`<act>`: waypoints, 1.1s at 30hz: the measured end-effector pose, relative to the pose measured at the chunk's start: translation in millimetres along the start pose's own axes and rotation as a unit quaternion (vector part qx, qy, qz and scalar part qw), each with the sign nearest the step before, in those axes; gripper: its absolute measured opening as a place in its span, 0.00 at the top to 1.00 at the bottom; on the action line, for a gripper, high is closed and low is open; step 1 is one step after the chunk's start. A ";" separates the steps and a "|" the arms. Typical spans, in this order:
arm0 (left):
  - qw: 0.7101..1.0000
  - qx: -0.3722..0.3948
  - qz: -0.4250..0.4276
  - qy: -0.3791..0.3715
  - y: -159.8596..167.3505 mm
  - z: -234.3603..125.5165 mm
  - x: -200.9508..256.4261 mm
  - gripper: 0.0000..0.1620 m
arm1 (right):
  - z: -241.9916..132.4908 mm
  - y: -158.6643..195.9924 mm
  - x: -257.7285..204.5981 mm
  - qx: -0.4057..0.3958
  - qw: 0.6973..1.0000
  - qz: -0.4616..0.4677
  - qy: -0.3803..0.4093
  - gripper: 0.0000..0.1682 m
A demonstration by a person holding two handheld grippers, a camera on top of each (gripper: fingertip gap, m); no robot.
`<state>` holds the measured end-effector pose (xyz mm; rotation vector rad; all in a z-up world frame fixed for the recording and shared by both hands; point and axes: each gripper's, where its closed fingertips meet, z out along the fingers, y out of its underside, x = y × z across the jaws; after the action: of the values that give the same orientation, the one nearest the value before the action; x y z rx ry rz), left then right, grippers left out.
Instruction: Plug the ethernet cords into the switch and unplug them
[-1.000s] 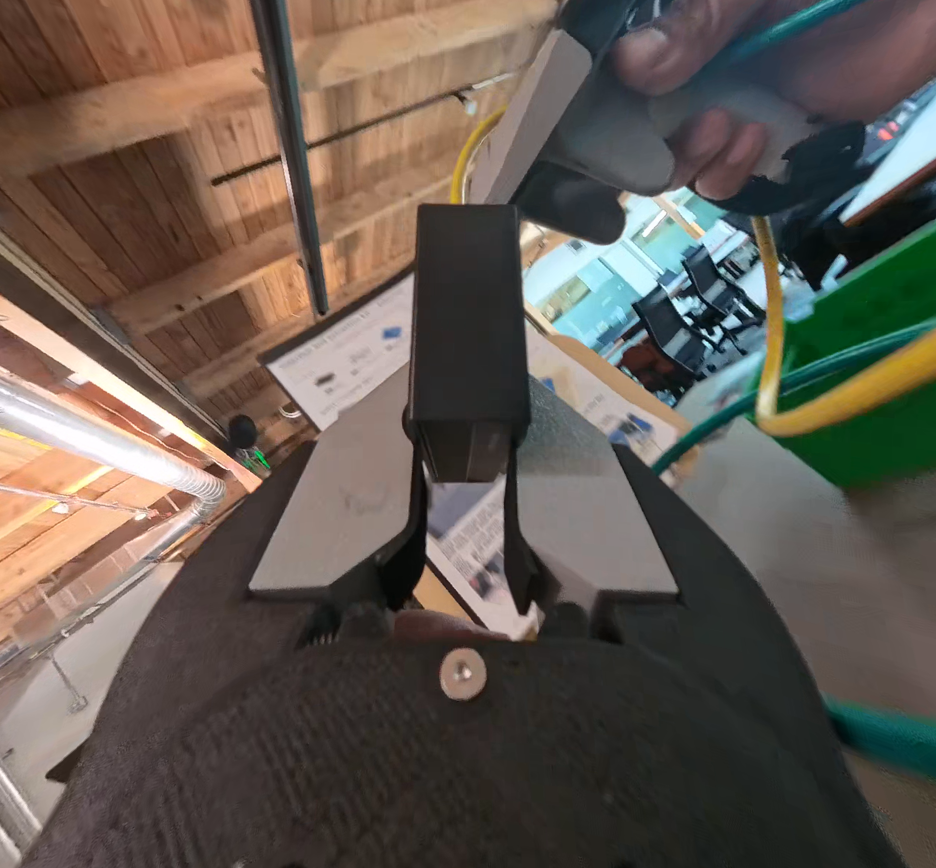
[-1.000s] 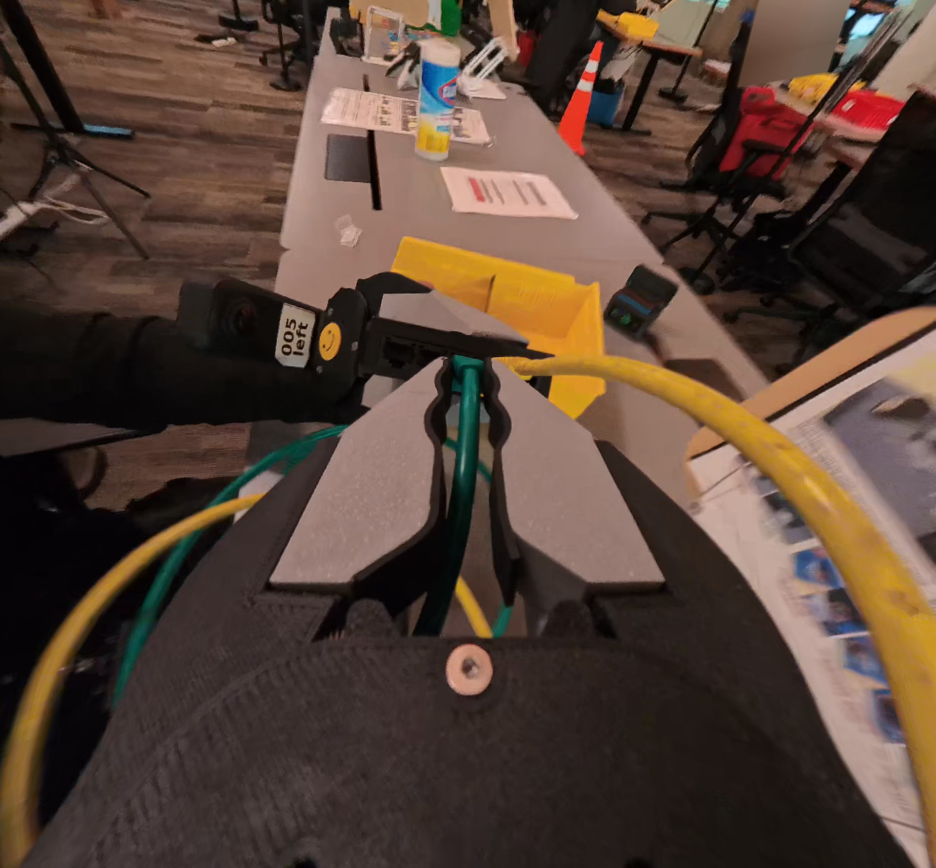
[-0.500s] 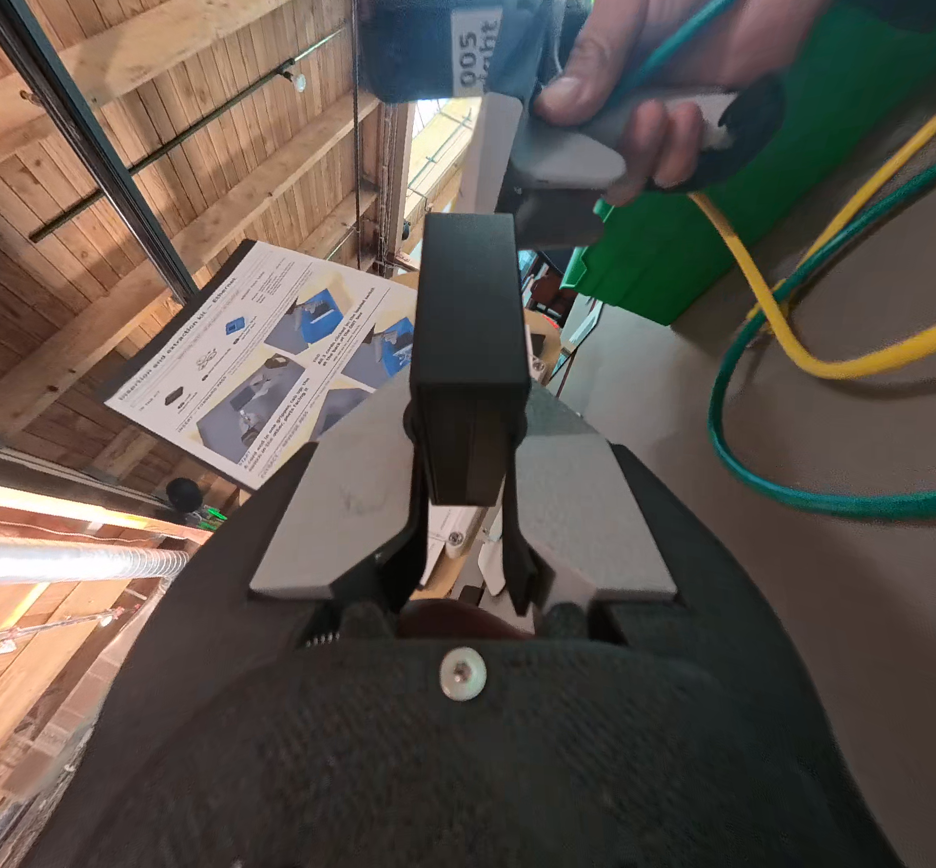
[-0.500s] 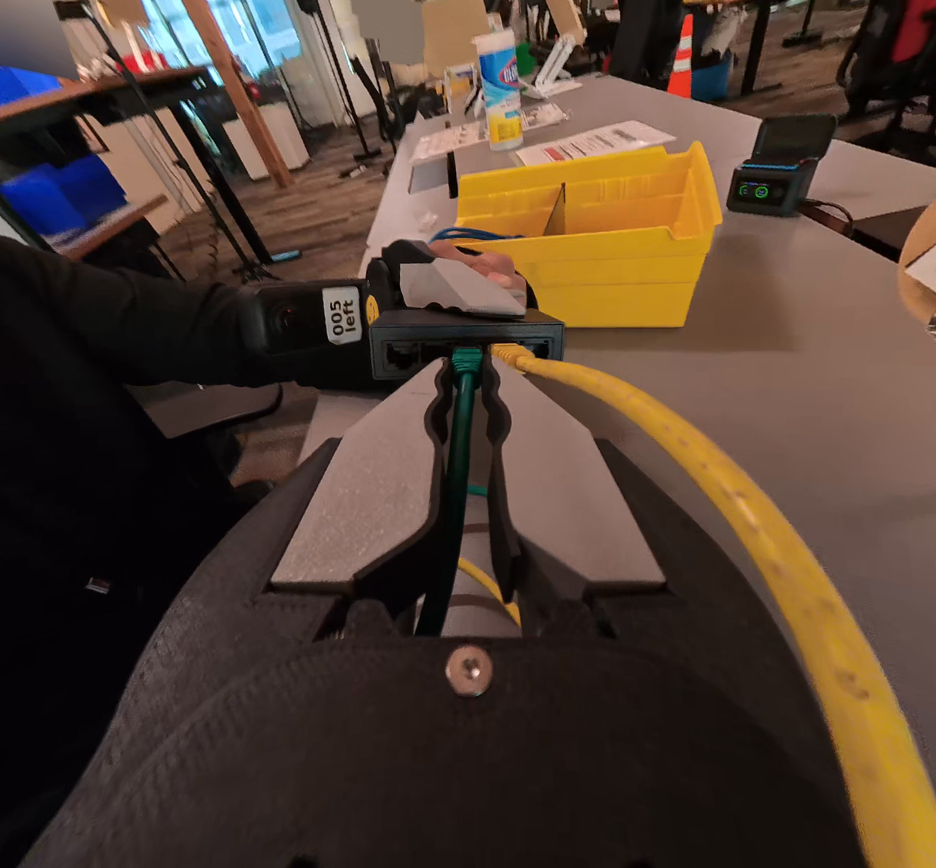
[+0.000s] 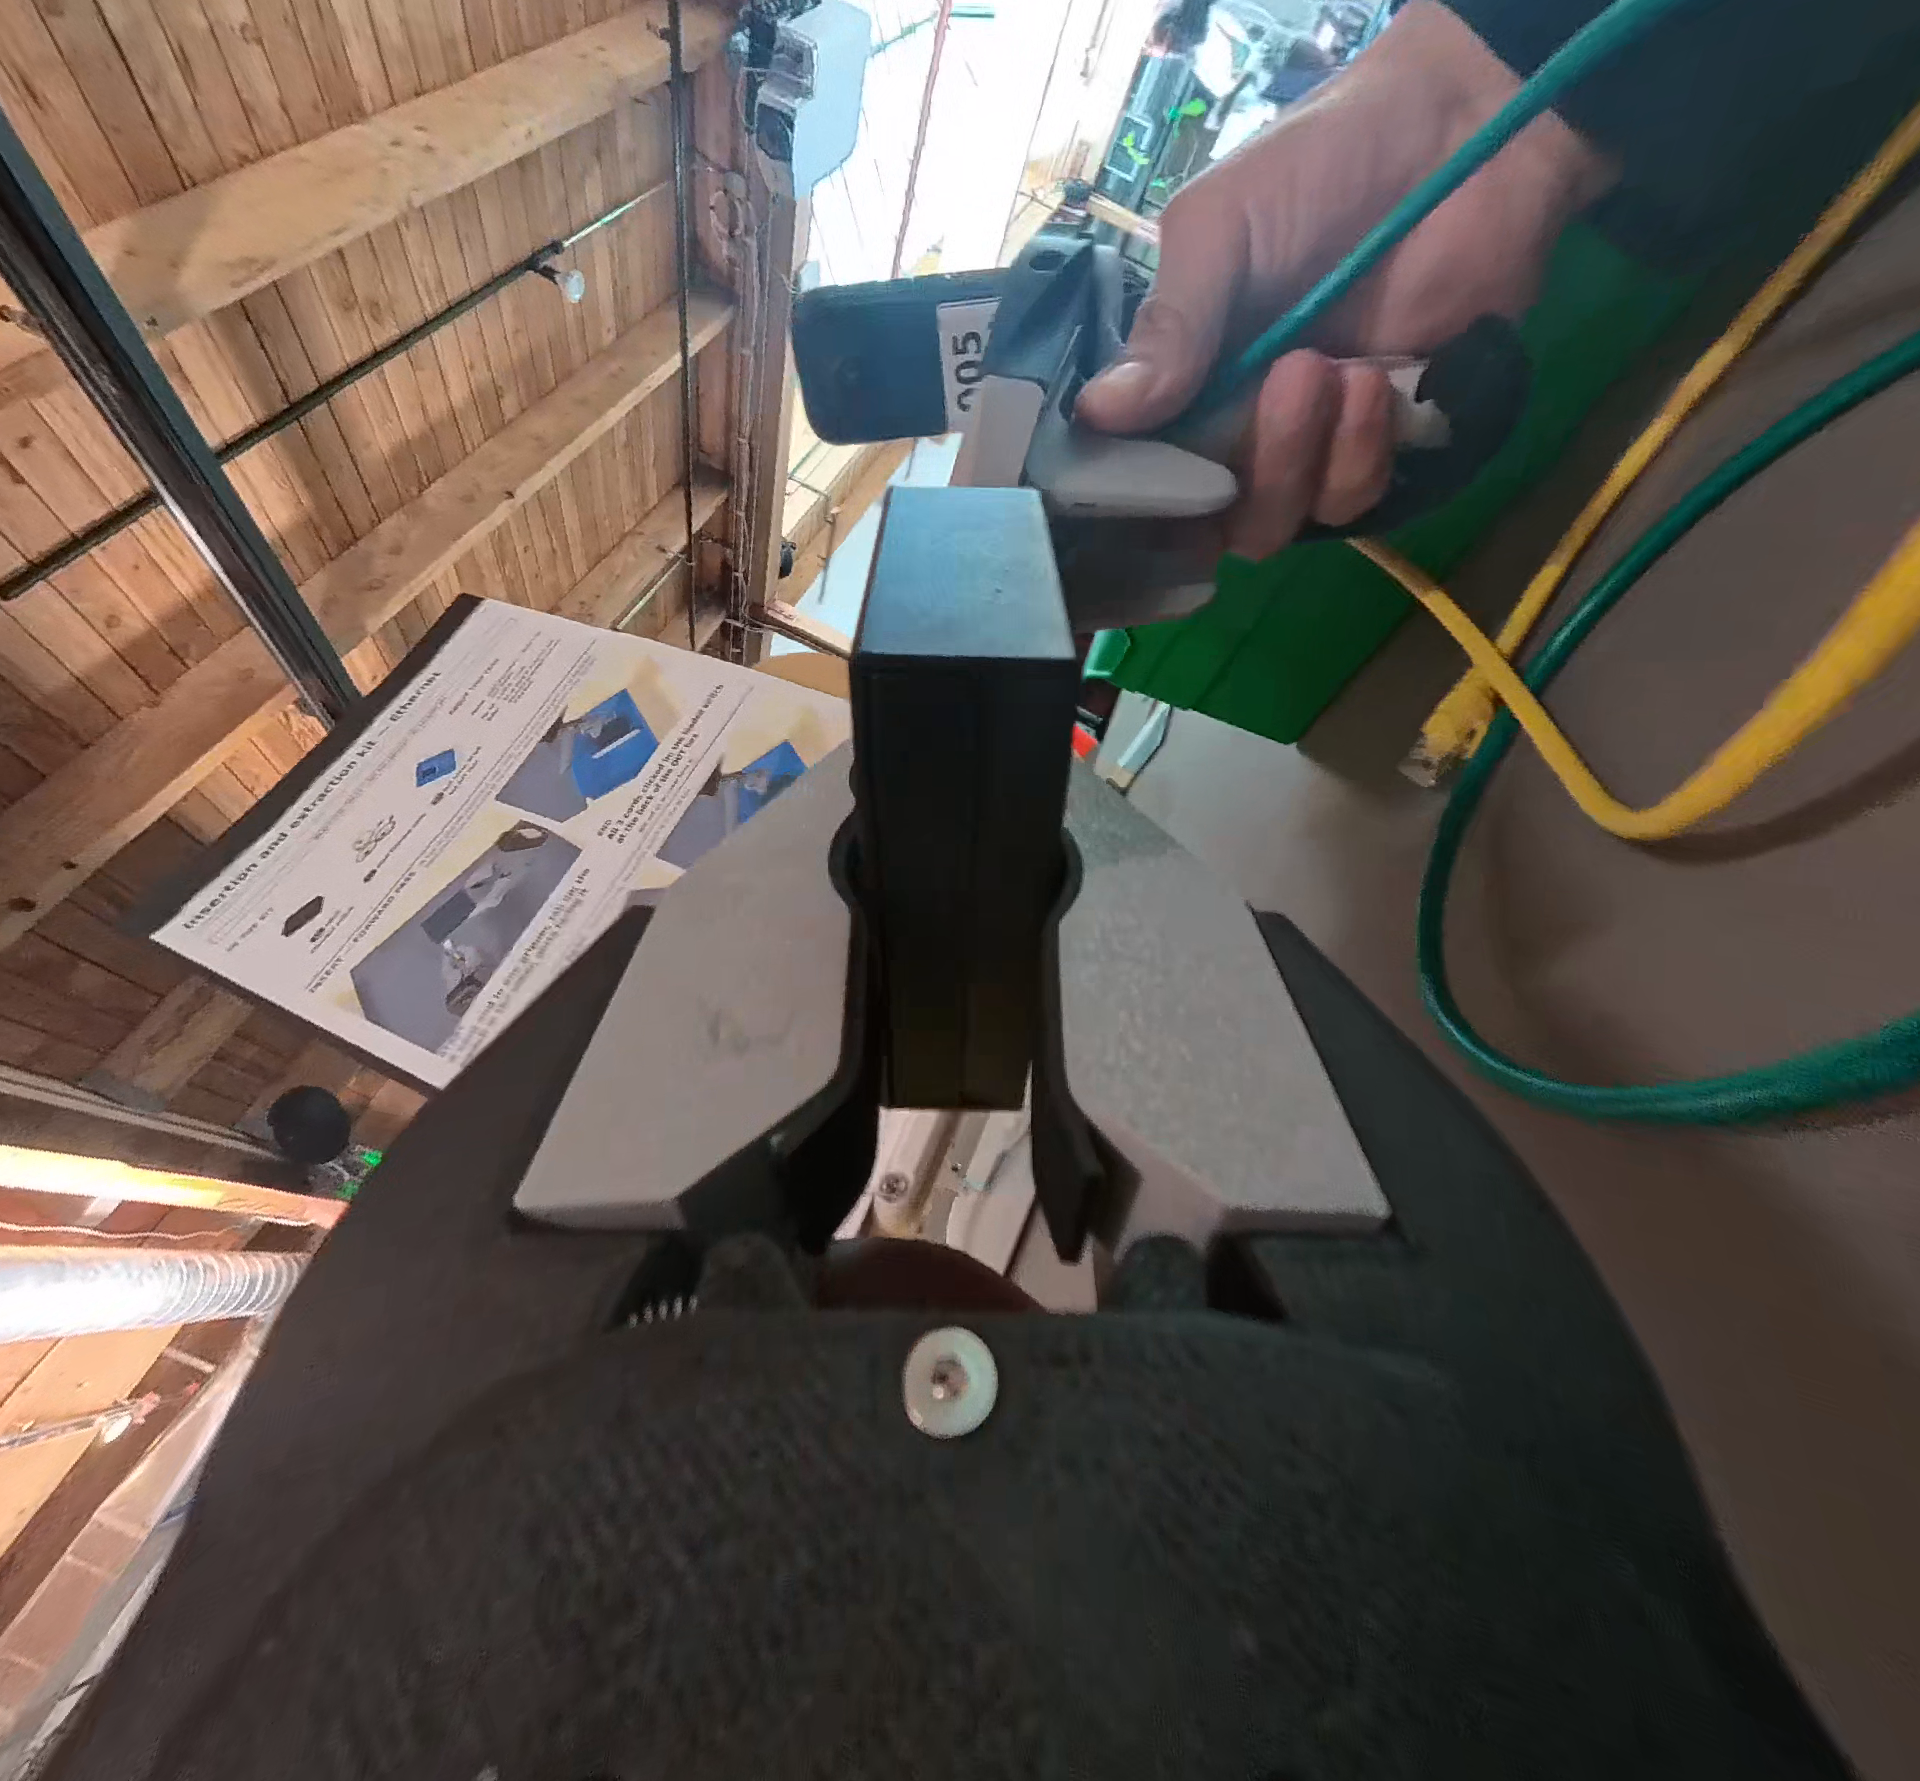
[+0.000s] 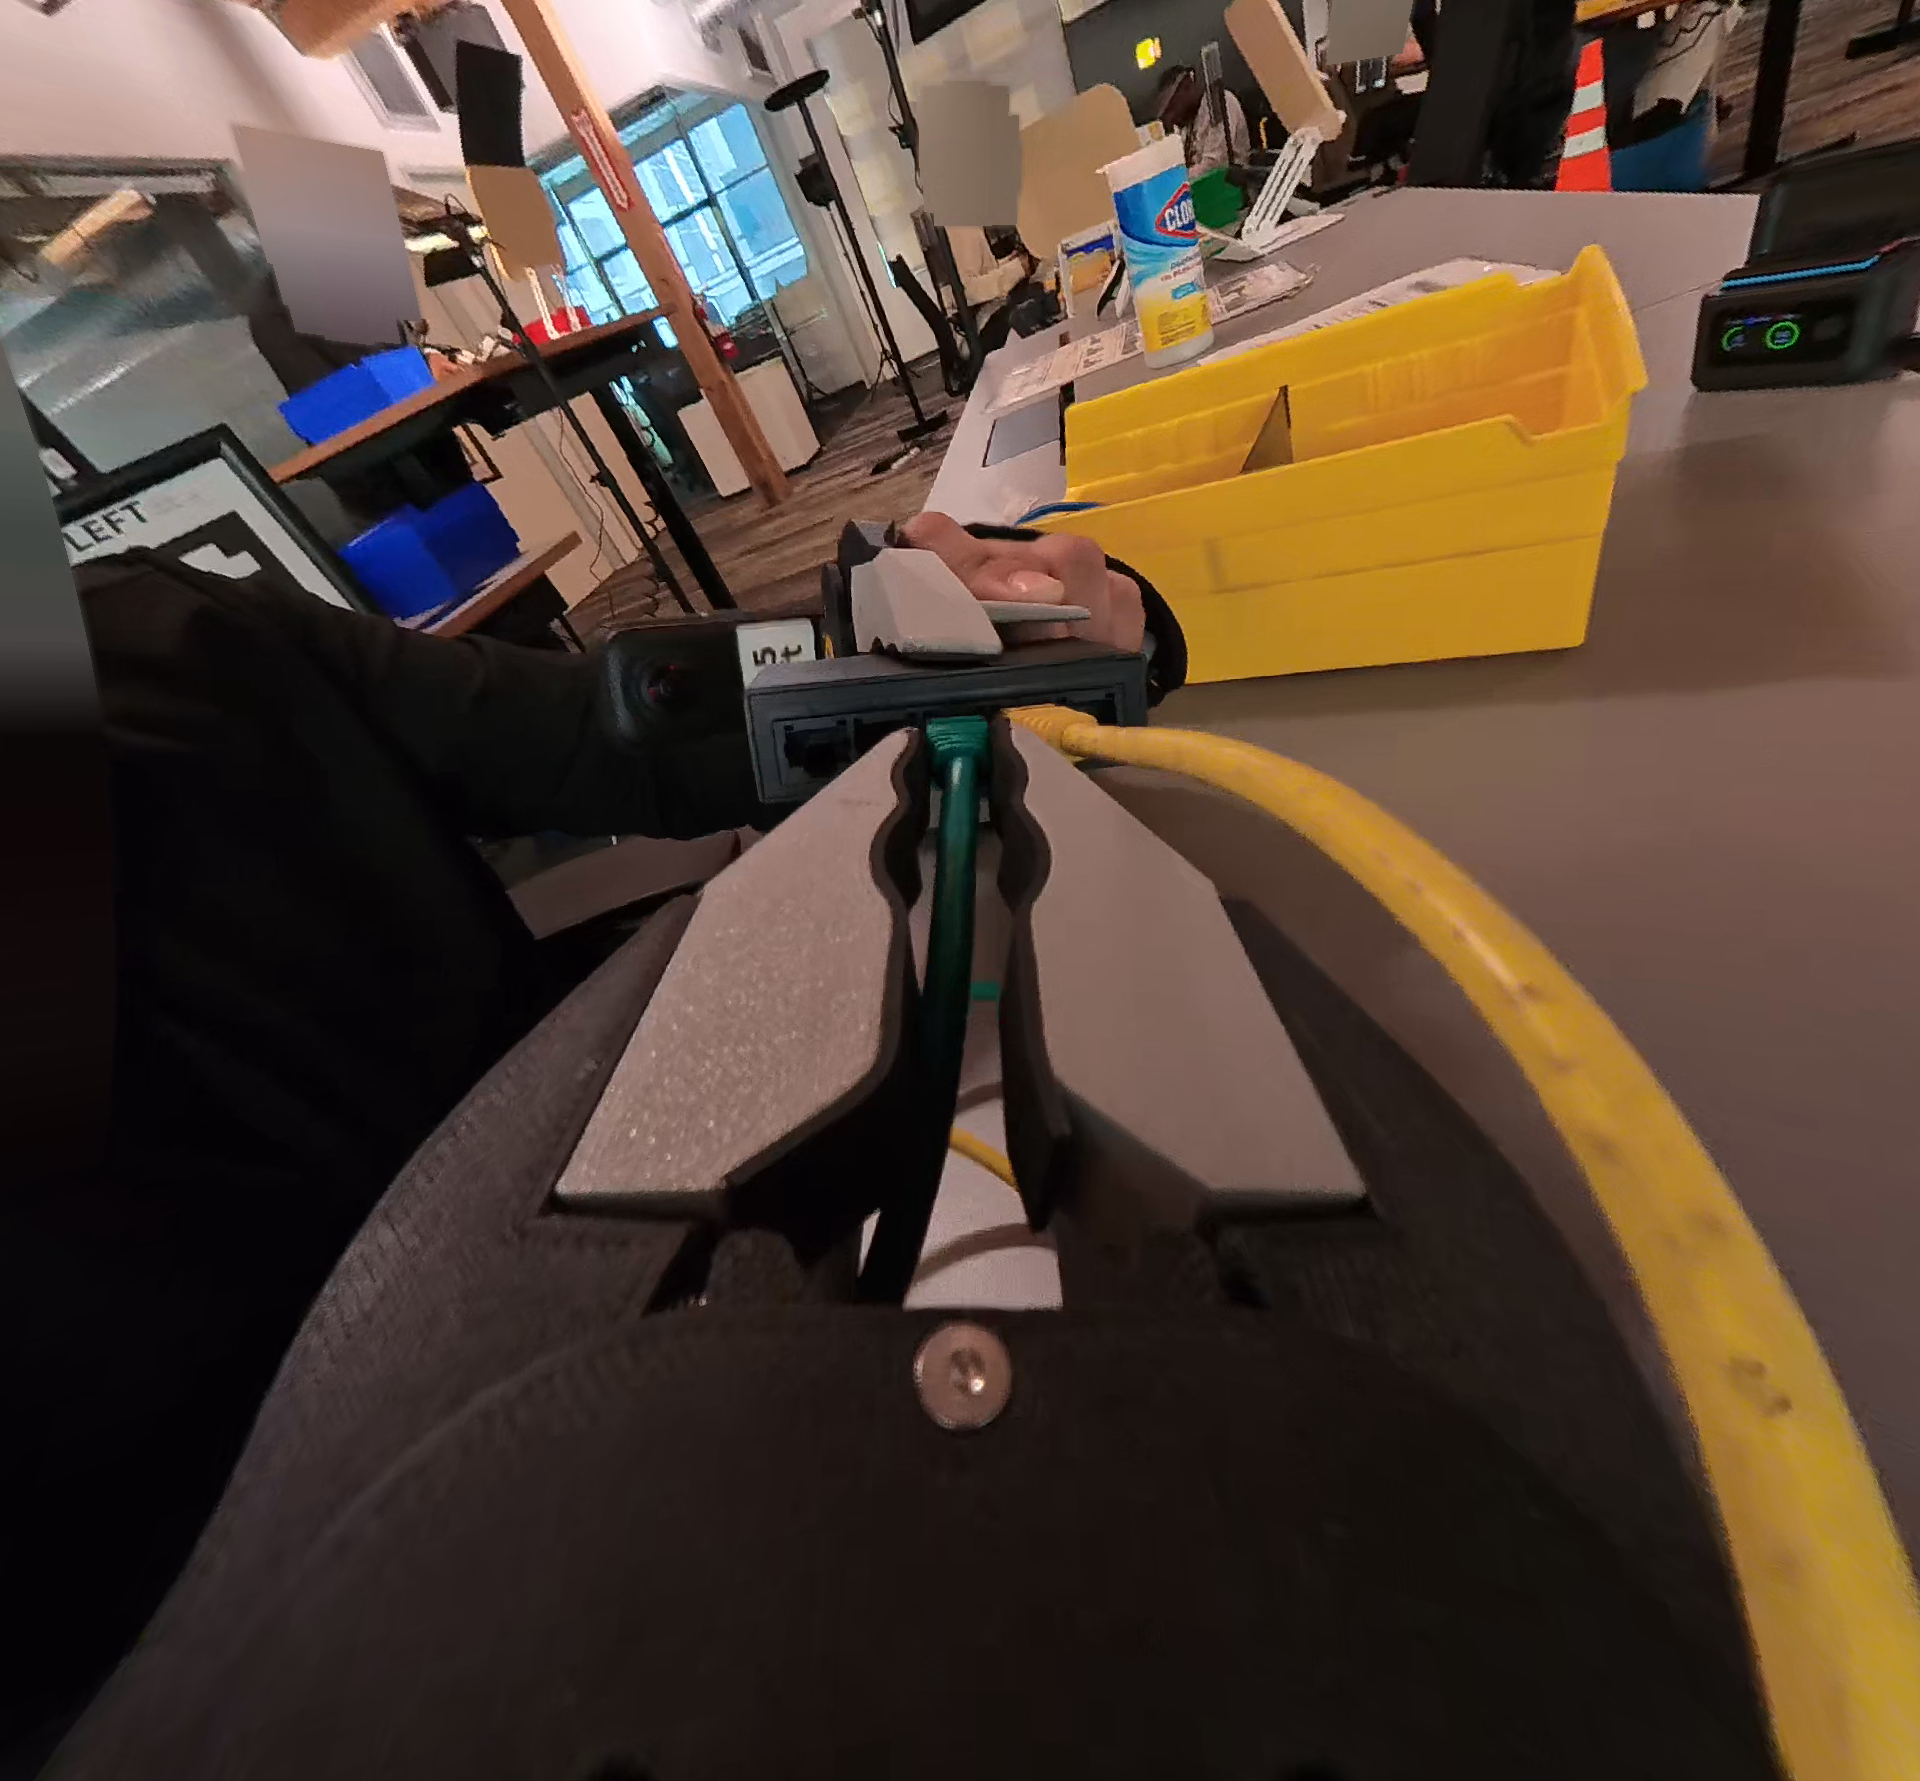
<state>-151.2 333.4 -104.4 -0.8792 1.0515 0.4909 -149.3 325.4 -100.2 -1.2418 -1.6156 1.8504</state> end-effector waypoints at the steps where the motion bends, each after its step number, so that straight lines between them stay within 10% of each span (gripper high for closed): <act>1: 1.000 -0.001 0.000 0.004 2.4 -0.9 2.1 0.84 | 0.9 2.0 1.6 -0.004 1.000 0.002 0.004 0.95; 18: 0.997 -0.009 -0.077 0.023 11.9 -3.1 2.9 0.83 | 5.5 2.2 15.5 0.032 0.997 0.061 -0.022 0.95; 33: 0.995 -0.021 0.098 -0.013 7.7 -2.6 10.3 0.84 | -1.8 7.2 -0.6 -0.021 0.999 0.048 -0.010 0.89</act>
<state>-153.6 335.2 -117.1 -0.8084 1.1116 0.6891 -145.7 324.1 -106.6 -1.3448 -1.6392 1.9020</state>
